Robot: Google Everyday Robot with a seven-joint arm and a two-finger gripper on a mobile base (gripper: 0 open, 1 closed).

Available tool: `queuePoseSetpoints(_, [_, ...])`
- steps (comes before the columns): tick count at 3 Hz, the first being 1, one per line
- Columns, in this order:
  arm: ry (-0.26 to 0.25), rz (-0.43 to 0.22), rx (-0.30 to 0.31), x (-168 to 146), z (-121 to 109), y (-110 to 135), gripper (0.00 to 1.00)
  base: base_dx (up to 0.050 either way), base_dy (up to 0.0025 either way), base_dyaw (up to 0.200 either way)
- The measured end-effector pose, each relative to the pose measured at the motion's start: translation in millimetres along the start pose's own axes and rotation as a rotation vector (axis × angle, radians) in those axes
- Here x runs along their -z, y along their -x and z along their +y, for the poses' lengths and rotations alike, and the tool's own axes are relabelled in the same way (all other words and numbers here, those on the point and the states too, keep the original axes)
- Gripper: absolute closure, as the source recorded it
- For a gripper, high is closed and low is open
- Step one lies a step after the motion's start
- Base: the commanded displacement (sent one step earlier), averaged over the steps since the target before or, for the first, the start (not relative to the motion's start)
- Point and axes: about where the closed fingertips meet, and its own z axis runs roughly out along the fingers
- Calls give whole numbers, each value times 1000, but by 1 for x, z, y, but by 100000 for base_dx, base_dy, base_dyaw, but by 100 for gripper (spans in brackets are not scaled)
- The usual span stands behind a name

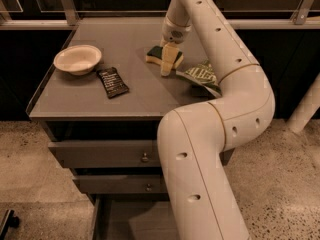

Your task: Place sponge into bottom drawer

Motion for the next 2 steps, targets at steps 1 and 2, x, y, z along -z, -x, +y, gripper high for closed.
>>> queuePoseSetpoints(1, [0,0,0,7,2,2,80,0,0,0])
queuePoseSetpoints(2, [-1,0,0,8,6,3,100,0,0,0])
